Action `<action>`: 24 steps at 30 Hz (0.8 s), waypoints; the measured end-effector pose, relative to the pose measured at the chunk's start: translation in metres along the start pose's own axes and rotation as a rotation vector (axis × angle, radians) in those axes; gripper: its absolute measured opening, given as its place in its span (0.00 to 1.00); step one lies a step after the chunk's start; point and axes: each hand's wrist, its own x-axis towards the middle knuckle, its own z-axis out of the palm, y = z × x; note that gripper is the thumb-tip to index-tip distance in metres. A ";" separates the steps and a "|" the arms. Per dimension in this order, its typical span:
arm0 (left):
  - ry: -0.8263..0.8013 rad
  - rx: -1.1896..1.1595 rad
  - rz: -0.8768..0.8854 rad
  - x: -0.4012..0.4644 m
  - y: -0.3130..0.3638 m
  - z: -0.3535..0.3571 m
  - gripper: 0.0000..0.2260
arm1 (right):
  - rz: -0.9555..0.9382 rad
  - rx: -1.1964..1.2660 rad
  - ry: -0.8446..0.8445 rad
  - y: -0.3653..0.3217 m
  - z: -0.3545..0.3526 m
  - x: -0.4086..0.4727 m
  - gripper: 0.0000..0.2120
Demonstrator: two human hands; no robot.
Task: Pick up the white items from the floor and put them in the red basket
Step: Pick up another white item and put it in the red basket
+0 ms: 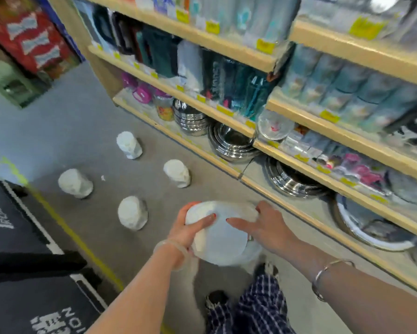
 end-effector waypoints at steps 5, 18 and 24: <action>-0.201 0.178 0.054 -0.023 0.030 0.113 0.22 | 0.088 0.134 0.233 0.045 -0.095 -0.054 0.29; -0.710 0.652 0.082 -0.166 -0.042 0.509 0.21 | 0.304 0.513 0.856 0.275 -0.330 -0.276 0.32; -0.945 0.845 0.012 -0.237 -0.120 0.657 0.27 | 0.465 0.595 1.092 0.378 -0.397 -0.384 0.29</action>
